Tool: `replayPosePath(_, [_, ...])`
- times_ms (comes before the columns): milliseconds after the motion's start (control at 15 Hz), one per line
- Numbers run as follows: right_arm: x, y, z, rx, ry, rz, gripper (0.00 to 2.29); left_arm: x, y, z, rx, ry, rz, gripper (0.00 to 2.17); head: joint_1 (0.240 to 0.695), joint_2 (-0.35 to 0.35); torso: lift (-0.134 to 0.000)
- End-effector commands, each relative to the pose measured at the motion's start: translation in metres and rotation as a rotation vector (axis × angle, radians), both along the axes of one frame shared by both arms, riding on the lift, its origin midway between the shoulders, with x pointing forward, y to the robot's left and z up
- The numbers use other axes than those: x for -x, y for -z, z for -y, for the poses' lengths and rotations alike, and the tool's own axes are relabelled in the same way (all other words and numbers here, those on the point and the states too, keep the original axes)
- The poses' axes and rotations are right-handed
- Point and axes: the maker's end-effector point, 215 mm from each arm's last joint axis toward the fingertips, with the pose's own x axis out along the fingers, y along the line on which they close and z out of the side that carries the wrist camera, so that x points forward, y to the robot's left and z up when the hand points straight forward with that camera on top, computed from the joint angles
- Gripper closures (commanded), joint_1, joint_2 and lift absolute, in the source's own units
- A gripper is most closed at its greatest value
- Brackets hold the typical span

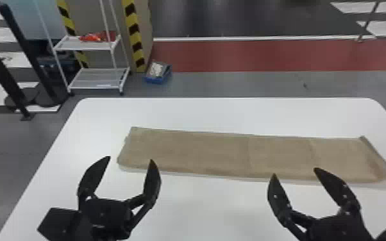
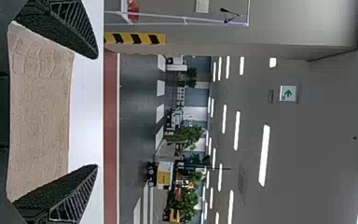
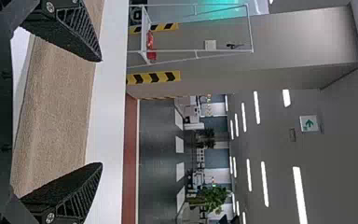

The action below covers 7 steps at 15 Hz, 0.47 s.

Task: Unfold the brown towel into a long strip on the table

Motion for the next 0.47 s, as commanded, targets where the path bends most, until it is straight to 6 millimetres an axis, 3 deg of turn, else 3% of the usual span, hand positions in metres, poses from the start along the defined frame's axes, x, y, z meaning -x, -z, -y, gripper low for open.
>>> replayPosePath(0, [-0.001,-0.002,0.017,-0.014,0.030,0.001,0.09,0.001,-0.003,-0.004,-0.004,-0.007,0.004,0.04,0.695,0.037,-0.116])
replayPosePath(400, [0.002,-0.005,0.041,-0.032,0.060,-0.007,0.09,0.002,-0.015,-0.026,-0.022,-0.051,0.015,0.04,0.695,0.009,-0.116])
